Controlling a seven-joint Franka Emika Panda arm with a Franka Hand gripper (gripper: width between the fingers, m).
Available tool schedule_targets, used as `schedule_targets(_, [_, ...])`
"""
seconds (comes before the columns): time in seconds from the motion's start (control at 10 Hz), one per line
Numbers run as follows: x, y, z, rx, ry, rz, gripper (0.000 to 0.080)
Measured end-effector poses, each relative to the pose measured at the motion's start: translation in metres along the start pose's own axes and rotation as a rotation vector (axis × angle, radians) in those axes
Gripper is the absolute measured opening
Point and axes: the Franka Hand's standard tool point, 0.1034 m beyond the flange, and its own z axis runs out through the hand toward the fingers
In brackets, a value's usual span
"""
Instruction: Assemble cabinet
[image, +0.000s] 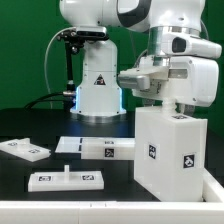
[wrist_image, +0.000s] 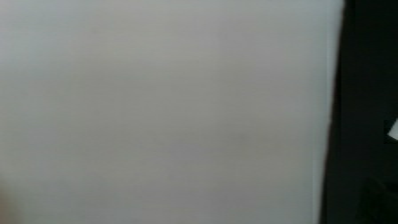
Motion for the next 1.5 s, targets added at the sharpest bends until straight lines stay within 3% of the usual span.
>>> schedule_targets(0.3, [0.012,0.001,-0.002,-0.009,-0.004,0.059,0.0797])
schedule_targets(0.5, [0.034,0.004,-0.007,-0.012,-0.036,0.116,0.0797])
schedule_targets(1.0, [0.064,-0.005,-0.009,0.066,-0.239,0.167,0.0797])
schedule_targets(1.1, [0.053,-0.006,-0.008,0.068,-0.258,0.139,0.0797])
schedule_targets(1.4, [0.026,-0.007,-0.003,0.108,-0.386,0.039,0.0797])
schedule_targets(1.5, [0.028,-0.009,-0.004,0.117,-0.437,0.069,0.0797])
